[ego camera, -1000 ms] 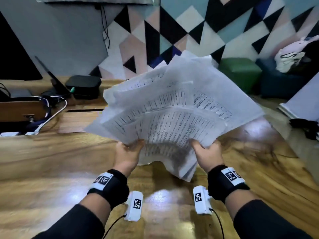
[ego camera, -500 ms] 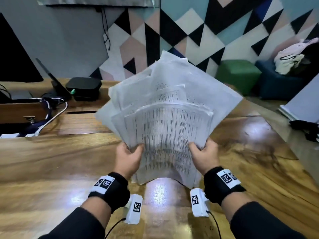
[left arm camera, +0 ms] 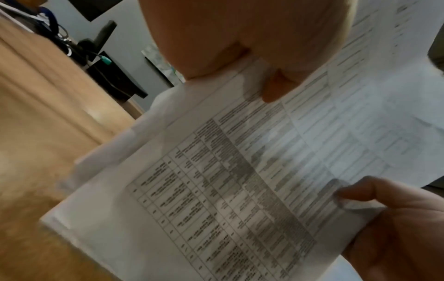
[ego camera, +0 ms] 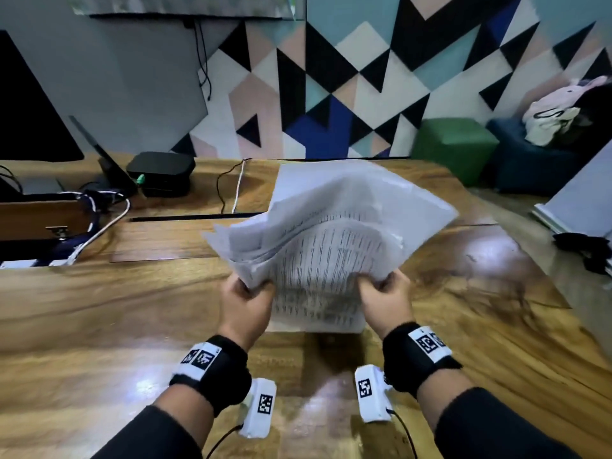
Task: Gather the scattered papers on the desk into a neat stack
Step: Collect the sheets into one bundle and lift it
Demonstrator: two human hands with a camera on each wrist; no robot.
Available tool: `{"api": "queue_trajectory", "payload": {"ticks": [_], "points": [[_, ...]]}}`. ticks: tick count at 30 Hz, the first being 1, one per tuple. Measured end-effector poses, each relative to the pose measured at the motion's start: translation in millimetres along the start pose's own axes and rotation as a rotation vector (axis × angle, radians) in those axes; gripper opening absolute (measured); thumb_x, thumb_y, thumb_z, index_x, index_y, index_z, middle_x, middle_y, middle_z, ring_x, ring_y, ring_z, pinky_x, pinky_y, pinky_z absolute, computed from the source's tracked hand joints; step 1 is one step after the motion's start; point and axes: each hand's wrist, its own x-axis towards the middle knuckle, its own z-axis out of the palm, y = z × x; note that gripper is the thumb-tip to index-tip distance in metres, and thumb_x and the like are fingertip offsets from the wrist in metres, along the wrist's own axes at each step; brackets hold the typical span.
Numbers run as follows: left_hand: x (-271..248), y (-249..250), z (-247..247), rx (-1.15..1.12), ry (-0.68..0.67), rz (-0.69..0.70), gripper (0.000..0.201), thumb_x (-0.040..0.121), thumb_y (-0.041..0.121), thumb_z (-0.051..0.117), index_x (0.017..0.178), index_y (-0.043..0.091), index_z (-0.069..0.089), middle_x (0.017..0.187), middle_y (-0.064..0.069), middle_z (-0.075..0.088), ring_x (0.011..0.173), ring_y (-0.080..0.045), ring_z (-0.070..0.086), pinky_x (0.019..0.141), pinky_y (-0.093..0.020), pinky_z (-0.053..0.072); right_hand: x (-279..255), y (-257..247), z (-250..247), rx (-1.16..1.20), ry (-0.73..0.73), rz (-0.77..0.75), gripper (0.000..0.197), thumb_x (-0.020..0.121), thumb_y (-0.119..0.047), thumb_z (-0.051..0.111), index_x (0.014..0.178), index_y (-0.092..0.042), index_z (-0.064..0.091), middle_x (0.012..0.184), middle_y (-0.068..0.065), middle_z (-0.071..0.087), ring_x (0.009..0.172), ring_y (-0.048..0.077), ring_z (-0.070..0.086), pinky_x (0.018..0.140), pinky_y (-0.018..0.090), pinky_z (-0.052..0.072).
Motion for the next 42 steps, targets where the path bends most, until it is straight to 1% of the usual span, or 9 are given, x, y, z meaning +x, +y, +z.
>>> {"api": "queue_trajectory", "payload": {"ticks": [5,11,13,18,24,30,37,40,42], "points": [[4.7,4.8,-9.2,0.002,0.038,0.013,0.018,0.084,-0.006,0.068,0.092,0.011,0.066,0.076,0.017,0.076,0.074,0.007,0.068,0.069,-0.017,0.055,-1.6,-16.6,-4.7,-0.005,-0.037,-0.101,0.027,0.084,0.007,0.059,0.080,-0.019,0.066,0.066,-0.016,0.068,0.063,-0.012,0.062,0.060,0.005,0.047],[-7.0,-8.7,-16.1,-0.113,0.043,-0.084,0.039,0.077,-0.004,0.068,0.114,-0.007,0.056,0.095,0.000,0.070,0.088,-0.005,0.070,0.074,-0.015,0.058,3.7,-1.9,-12.4,-0.009,-0.071,-0.046,0.032,0.079,0.011,0.065,0.081,-0.021,0.063,0.081,-0.004,0.070,0.067,-0.007,0.064,0.067,0.012,0.053],[-12.3,-17.7,-9.3,-0.079,-0.003,-0.168,0.037,0.074,0.003,0.070,0.109,-0.007,0.062,0.087,0.003,0.073,0.089,-0.017,0.071,0.072,-0.018,0.060,0.4,10.6,-8.2,-0.065,-0.042,0.020,0.033,0.080,0.010,0.065,0.074,-0.022,0.061,0.076,-0.004,0.066,0.058,-0.010,0.059,0.062,0.007,0.049],[-8.9,-2.4,-1.8,-0.099,0.030,-0.075,0.015,0.077,0.005,0.063,0.090,0.013,0.065,0.076,0.013,0.078,0.075,0.000,0.071,0.071,-0.017,0.058,4.2,1.9,-5.0,0.005,-0.009,-0.021,0.027,0.085,0.011,0.055,0.074,-0.013,0.061,0.054,-0.014,0.064,0.050,-0.011,0.054,0.053,0.006,0.043],[-12.0,-4.7,-12.9,-0.145,0.067,-0.040,0.036,0.072,-0.002,0.076,0.101,0.012,0.060,0.087,0.006,0.076,0.079,0.003,0.070,0.071,-0.013,0.057,2.0,0.5,-12.5,0.033,-0.060,-0.063,0.029,0.081,0.009,0.065,0.092,-0.018,0.066,0.082,-0.008,0.074,0.078,0.001,0.069,0.071,0.016,0.053],[-12.6,-10.4,2.7,-0.102,0.084,-0.110,0.024,0.084,-0.011,0.065,0.079,0.011,0.065,0.065,0.015,0.075,0.063,0.005,0.066,0.064,-0.019,0.055,-0.7,8.5,1.6,0.065,0.042,0.010,0.030,0.084,0.012,0.057,0.078,-0.017,0.063,0.060,-0.023,0.070,0.056,-0.011,0.060,0.057,0.007,0.047],[-4.0,15.4,-19.3,-0.174,0.015,0.051,0.032,0.080,-0.014,0.066,0.107,0.000,0.057,0.081,0.006,0.075,0.074,0.005,0.069,0.067,-0.010,0.055,10.6,-8.0,-20.0,0.175,-0.040,-0.139,0.026,0.082,0.018,0.059,0.085,-0.008,0.061,0.069,-0.016,0.072,0.066,-0.005,0.063,0.063,0.010,0.049],[-4.8,0.7,-19.9,-0.140,-0.048,-0.014,0.035,0.068,0.014,0.086,0.094,0.012,0.063,0.080,0.013,0.078,0.076,0.004,0.070,0.068,-0.013,0.055,9.2,16.2,-17.1,0.082,-0.014,-0.036,0.019,0.076,0.000,0.067,0.069,-0.014,0.056,0.060,-0.011,0.065,0.058,-0.002,0.055,0.060,0.017,0.047],[-6.3,-4.5,-12.4,-0.085,-0.091,-0.034,0.025,0.072,0.010,0.081,0.091,0.019,0.068,0.082,0.014,0.078,0.079,0.002,0.071,0.071,-0.015,0.055,10.3,26.0,-9.4,0.048,0.004,0.014,0.016,0.073,-0.016,0.068,0.069,-0.003,0.059,0.061,-0.004,0.061,0.059,0.004,0.052,0.060,0.026,0.047]]}}
